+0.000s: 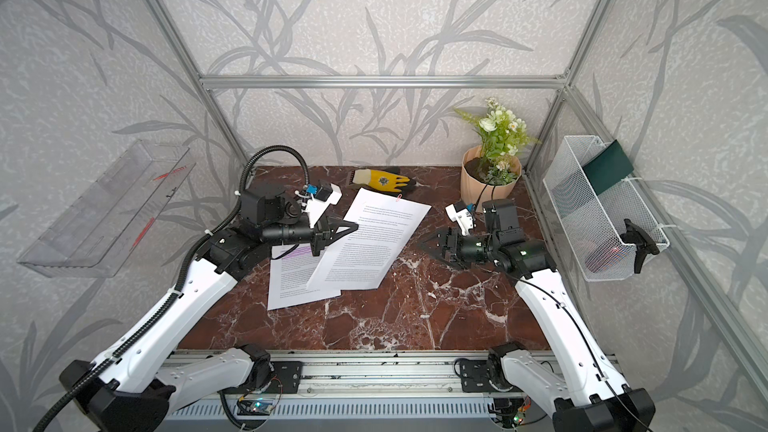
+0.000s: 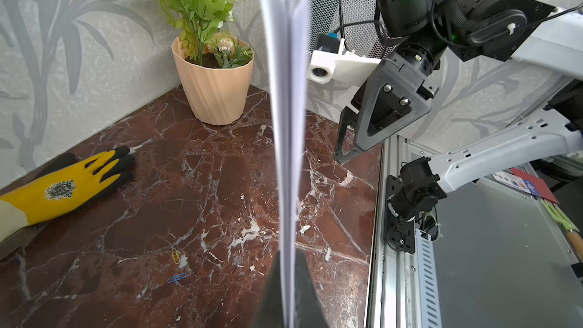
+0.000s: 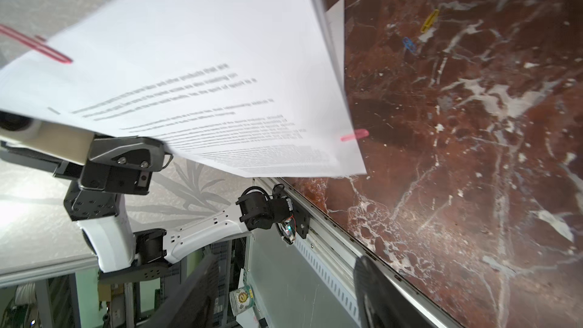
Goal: Unclip the paperclips from the documents
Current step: Remove the paper clip from the document.
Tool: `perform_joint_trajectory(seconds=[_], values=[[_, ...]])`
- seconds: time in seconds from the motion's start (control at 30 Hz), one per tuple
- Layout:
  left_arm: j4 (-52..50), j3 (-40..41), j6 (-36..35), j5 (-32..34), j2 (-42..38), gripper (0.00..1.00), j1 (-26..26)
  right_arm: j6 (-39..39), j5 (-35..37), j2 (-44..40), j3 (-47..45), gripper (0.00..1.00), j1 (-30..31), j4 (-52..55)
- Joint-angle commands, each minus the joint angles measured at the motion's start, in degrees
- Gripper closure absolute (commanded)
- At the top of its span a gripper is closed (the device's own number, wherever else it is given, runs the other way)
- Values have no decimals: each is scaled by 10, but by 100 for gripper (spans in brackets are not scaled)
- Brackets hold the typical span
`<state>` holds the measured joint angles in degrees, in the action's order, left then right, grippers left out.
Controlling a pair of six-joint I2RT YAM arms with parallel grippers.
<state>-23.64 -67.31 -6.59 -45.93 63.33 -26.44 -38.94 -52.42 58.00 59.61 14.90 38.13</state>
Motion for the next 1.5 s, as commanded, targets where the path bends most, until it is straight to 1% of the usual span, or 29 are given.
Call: perform_joint_trajectory(seconds=[0.0, 0.03, 0.07, 0.13, 0.27, 0.47, 0.63, 0.7, 0.8, 0.9, 1.0, 1.07, 1.2, 1.33, 1.47], values=[[-38, -19, -49, 13, -11, 100, 1, 15, -4, -11, 18, 29, 25, -70], [-38, -23, -48, 16, -14, 100, 0, 20, -3, -11, 14, 29, 31, -74], [-36, -28, -44, 16, -17, 100, 1, 43, 4, -16, 6, 29, 37, -83], [-42, -41, -37, 9, -18, 100, 1, 54, 5, -28, -24, 29, 44, -124], [-81, -77, -35, -1, -18, 100, 1, 51, 13, -64, -98, 29, 46, -233], [-83, -103, -5, 0, -33, 100, 1, 65, 56, -110, -198, 30, 46, -371], [-74, -121, 25, -23, -25, 100, 1, 75, 67, -108, -258, 33, 47, -519], [-63, -124, 44, -43, -20, 100, 2, 86, 52, -102, -279, 33, 47, -582], [-44, -127, 78, -71, -12, 100, 3, 91, 38, -87, -291, 33, 47, -626], [-36, -132, 97, -90, -8, 100, 3, 66, 12, -66, -307, 33, 47, -711], [-46, -144, 97, -100, -5, 100, 3, 28, 11, -49, -331, 33, 47, -826], [-51, -150, 97, -105, -4, 100, 4, -4, 12, -38, -343, 33, 47, -876], [-47, -159, 108, -113, 0, 100, 4, 8, -11, -25, -335, 35, 48, -860], [-34, -161, 129, -126, 2, 100, 5, 20, -12, -22, -339, 36, 48, -873], [-36, -166, 133, -129, 2, 100, 4, 20, -13, -20, -342, 37, 49, -878]])
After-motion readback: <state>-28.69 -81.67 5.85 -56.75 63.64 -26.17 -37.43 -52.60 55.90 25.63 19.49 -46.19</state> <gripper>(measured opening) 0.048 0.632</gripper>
